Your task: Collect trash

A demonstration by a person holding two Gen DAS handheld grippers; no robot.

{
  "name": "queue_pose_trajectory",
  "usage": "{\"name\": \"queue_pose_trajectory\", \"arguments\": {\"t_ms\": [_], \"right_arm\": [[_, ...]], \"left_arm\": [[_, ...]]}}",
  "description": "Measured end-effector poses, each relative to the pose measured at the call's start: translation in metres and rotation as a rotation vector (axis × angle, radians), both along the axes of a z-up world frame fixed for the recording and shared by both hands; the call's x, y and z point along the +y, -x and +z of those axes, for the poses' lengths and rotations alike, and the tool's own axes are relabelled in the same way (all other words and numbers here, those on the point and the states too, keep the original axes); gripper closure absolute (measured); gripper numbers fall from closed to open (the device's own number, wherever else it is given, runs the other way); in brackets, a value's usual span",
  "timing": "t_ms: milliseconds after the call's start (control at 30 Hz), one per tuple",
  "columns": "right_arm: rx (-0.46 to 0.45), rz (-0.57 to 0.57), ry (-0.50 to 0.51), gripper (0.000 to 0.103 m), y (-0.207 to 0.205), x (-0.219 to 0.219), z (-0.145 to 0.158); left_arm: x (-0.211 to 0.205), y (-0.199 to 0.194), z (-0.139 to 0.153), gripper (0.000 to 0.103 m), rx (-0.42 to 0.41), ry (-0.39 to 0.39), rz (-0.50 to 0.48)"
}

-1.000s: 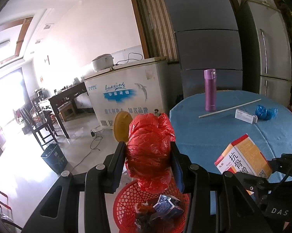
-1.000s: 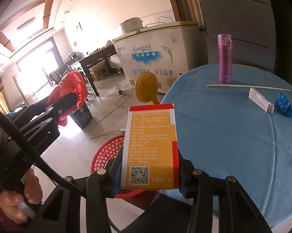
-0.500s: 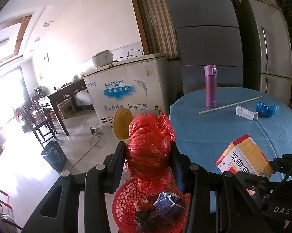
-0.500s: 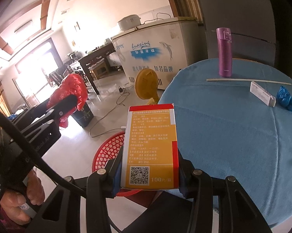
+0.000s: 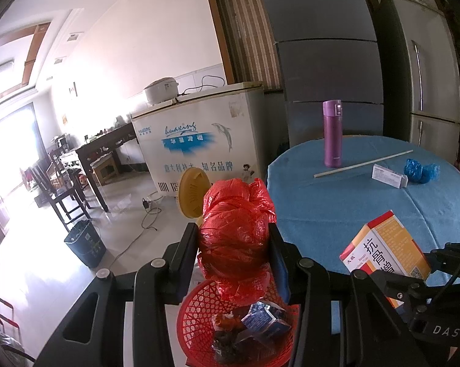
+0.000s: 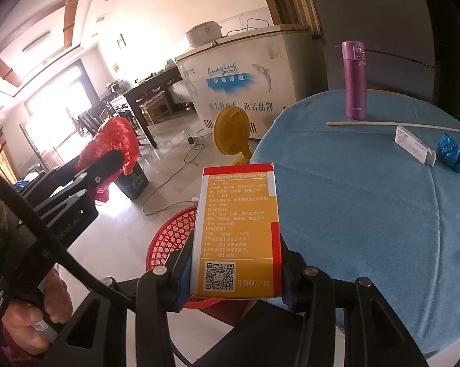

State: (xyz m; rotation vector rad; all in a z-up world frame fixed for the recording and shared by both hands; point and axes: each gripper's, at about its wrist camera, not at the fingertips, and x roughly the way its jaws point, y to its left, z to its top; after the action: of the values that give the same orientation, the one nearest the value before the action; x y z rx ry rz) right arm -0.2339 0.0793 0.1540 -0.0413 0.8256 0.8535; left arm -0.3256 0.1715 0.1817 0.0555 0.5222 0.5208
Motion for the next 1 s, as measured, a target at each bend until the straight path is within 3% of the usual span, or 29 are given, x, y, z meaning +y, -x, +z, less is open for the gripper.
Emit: {"name": "queue_pose_trajectory", "arguments": {"t_ms": [1000], "right_arm": [[0.017,-0.024,-0.029,0.055,0.002,-0.008,-0.002]], "left_arm": [[-0.007,0.0,0.001,0.057,0.003,0.011,-0.038]]}}
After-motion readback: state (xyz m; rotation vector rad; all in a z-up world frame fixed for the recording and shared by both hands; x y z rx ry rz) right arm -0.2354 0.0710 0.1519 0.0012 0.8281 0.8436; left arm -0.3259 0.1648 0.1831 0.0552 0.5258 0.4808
